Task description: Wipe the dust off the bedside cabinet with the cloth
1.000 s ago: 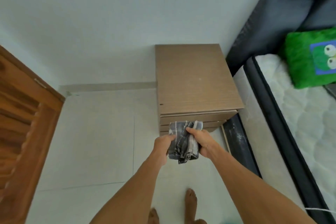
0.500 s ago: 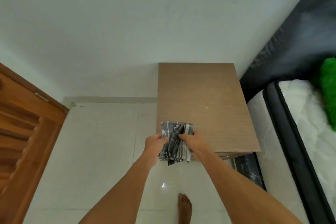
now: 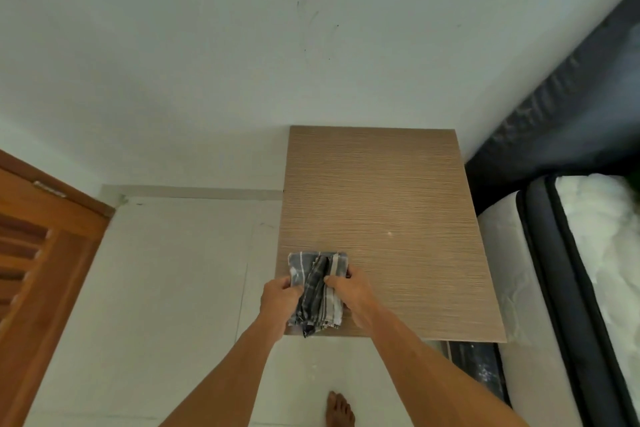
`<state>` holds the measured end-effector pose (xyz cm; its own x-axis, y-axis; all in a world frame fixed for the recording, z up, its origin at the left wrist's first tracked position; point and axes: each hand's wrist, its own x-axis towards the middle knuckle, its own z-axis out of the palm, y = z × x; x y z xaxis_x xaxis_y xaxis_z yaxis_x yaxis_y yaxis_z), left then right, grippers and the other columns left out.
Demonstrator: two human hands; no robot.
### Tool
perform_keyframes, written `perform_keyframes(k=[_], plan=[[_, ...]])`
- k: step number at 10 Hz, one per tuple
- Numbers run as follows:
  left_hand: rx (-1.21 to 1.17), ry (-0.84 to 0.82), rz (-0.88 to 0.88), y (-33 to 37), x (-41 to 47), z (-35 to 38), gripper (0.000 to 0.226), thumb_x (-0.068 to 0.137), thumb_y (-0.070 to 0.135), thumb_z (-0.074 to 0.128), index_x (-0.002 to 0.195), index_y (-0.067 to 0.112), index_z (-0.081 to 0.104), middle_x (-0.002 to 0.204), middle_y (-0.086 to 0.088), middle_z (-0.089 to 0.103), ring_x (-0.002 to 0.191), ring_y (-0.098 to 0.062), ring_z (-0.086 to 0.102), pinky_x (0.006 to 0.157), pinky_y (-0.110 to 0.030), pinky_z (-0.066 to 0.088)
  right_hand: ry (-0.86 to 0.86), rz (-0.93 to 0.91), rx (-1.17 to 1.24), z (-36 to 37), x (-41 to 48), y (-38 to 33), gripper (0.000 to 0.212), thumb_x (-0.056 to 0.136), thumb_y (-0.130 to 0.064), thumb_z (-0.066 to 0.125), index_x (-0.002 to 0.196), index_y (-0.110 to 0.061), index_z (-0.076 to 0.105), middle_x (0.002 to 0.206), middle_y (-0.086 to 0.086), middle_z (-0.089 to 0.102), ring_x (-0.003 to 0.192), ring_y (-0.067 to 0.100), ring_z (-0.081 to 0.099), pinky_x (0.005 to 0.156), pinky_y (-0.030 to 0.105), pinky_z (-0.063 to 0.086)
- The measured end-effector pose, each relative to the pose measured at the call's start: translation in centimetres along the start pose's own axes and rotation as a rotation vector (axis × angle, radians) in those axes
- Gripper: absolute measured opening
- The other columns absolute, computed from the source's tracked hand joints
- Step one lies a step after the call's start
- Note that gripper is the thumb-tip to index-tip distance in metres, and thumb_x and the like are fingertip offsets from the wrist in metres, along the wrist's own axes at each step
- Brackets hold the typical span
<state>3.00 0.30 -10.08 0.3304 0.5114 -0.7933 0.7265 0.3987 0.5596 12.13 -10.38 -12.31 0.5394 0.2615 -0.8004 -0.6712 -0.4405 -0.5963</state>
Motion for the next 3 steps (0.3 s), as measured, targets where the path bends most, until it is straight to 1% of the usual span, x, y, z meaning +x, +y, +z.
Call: perform_keyframes(k=[1,2,3], plan=[[0.026,0.008,-0.018,-0.4,-0.1,-0.2,0.015,0.09,0.007,0.062,0.082,0.018,0.066,0.092,-0.013,0.073,0.09,-0.031,0.07,0.083,-0.049,0.058,-0.016,0.013,-0.012,-0.5,-0.3,0.0,0.017,0.089,-0.006,0.064,0.104,-0.013,0.066,0.094,0.008,0.074,0.085,0.023,0.071,0.075,0.039,0.059],[0.046,0.003,-0.006,-0.2,-0.7,-0.8,0.009,0.089,0.009,0.062,0.087,0.016,0.067,0.093,-0.014,0.072,0.091,-0.031,0.069,0.083,-0.048,0.058,-0.035,-0.001,-0.02,-1.1,-1.4,-0.4,0.019,0.09,-0.006,0.061,0.104,-0.018,0.065,0.094,0.007,0.073,0.084,0.022,0.071,0.067,0.034,0.058],[0.026,0.02,0.03,-1.0,-3.0,-1.8,0.01,0.091,0.008,0.062,0.087,0.016,0.065,0.086,-0.006,0.069,0.08,-0.021,0.066,0.068,-0.032,0.054,-0.05,0.006,0.008,-2.1,-3.0,0.4,0.021,0.092,-0.012,0.062,0.113,-0.015,0.06,0.101,0.007,0.071,0.09,0.023,0.07,0.076,0.04,0.059]])
